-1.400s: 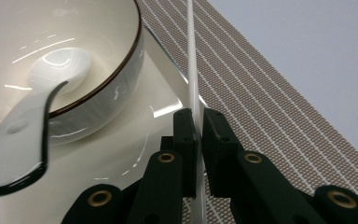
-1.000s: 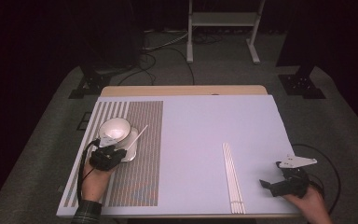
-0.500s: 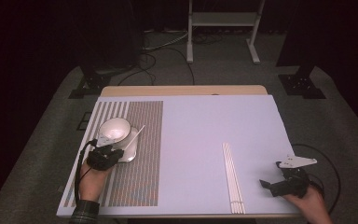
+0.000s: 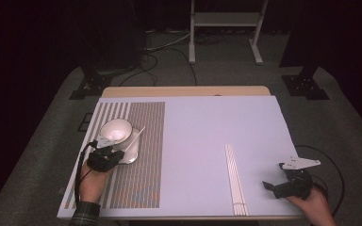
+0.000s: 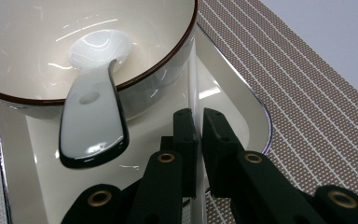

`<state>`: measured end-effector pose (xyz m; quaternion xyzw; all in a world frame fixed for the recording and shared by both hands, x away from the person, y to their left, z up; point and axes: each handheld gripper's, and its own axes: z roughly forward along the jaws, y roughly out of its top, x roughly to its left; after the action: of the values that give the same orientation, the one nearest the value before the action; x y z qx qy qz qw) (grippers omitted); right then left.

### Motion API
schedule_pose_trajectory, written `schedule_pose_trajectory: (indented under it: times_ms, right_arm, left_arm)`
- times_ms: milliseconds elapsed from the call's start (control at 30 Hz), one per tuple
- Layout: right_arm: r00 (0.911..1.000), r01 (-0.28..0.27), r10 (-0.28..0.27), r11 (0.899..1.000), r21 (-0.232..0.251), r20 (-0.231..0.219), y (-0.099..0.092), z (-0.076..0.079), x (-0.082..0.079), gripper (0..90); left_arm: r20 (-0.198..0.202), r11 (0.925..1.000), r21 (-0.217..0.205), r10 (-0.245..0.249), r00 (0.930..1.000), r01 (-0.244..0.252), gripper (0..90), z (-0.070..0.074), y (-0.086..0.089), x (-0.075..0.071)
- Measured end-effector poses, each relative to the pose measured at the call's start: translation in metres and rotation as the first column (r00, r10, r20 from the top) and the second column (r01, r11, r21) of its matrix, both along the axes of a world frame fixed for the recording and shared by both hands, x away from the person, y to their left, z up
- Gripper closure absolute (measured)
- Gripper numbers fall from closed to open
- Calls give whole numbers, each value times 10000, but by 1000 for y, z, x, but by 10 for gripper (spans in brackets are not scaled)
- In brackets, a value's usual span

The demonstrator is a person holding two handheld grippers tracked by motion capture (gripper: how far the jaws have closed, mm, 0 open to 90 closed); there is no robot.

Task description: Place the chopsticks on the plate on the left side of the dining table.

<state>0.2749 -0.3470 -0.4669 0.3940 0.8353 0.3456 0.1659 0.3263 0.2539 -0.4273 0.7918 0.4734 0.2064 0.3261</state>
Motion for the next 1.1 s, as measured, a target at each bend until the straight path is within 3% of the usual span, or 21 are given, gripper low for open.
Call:
schedule_pose_trajectory:
  times_ms: [1100]
  right_arm:
    - [10000, -1, 1, 10000, 0, 1, 0, 0, 0, 0]
  left_arm:
    - [-21, 9997, -173, 152, 9999, -152, 831, -3, 8, 1]
